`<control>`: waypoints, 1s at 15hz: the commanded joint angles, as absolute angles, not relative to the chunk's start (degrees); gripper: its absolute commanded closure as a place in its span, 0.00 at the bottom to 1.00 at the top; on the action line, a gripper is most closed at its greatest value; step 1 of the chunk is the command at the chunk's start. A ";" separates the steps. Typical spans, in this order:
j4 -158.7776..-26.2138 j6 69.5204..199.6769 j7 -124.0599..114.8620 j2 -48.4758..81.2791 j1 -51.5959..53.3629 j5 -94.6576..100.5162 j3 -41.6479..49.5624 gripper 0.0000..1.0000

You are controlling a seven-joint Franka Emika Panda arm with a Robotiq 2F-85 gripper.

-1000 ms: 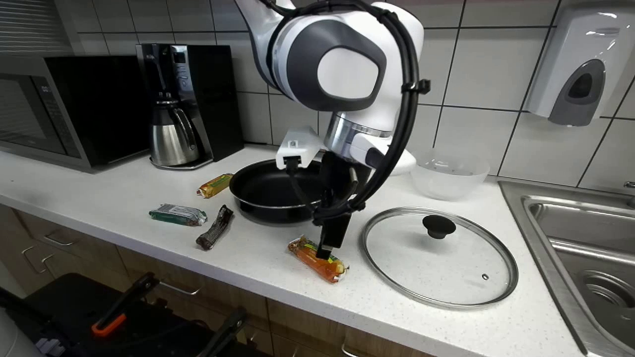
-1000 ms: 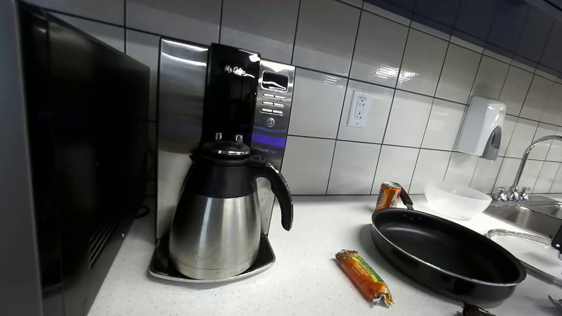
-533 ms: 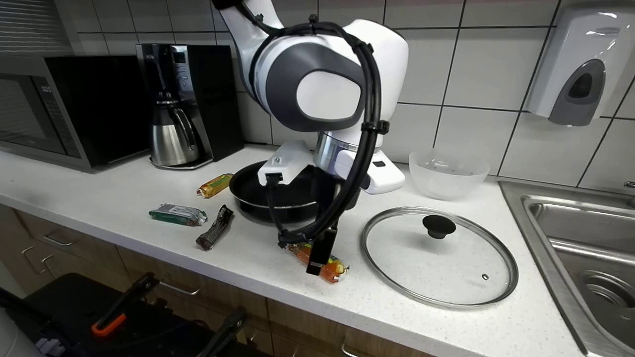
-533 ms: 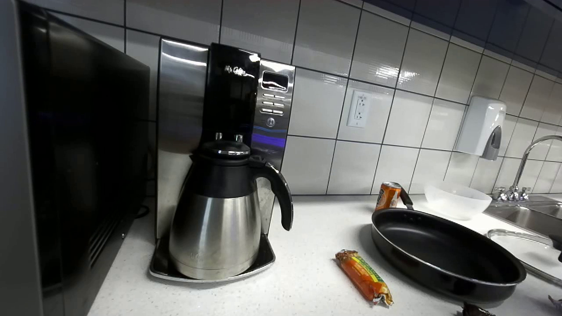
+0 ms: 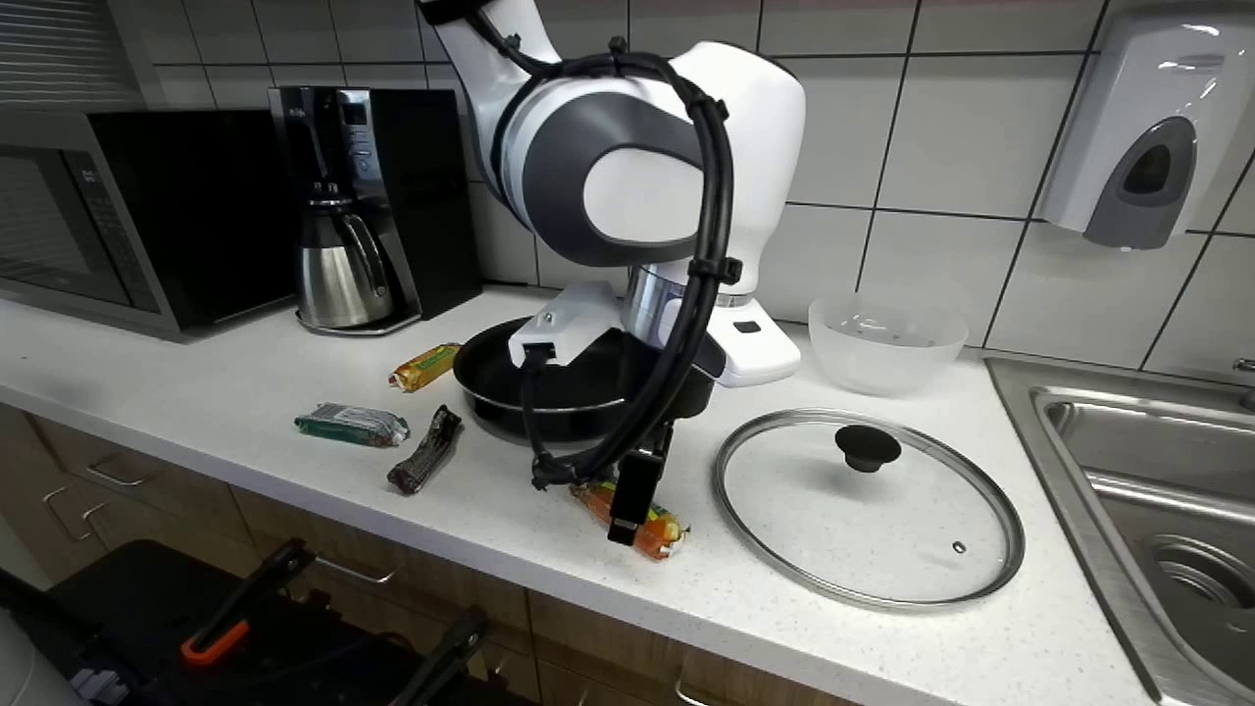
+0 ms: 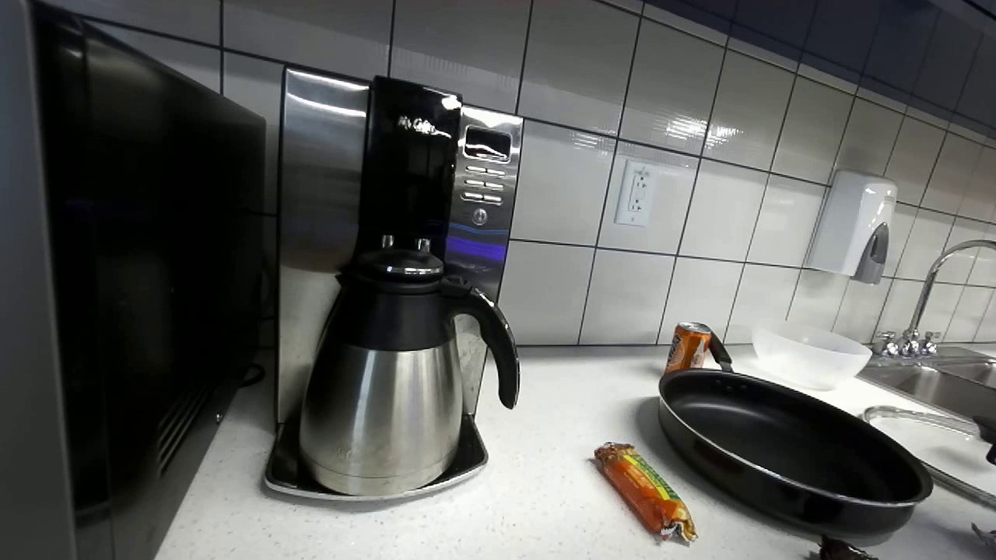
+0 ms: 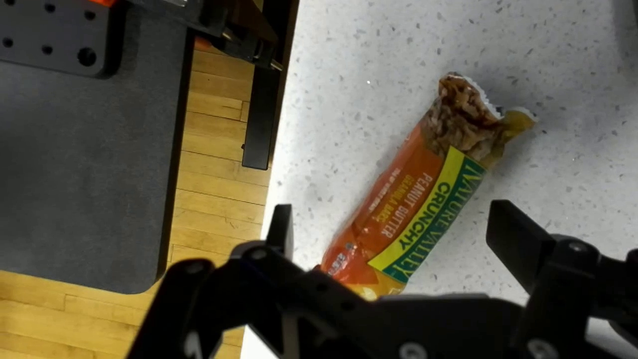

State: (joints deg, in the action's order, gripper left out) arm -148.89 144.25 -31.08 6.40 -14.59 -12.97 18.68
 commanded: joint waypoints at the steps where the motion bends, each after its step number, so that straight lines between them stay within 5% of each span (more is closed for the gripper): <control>1: -148.90 145.55 -32.71 7.02 -14.49 -14.40 18.24 0.00; 15: -148.27 147.47 -32.52 9.49 -14.02 -17.75 17.84 0.00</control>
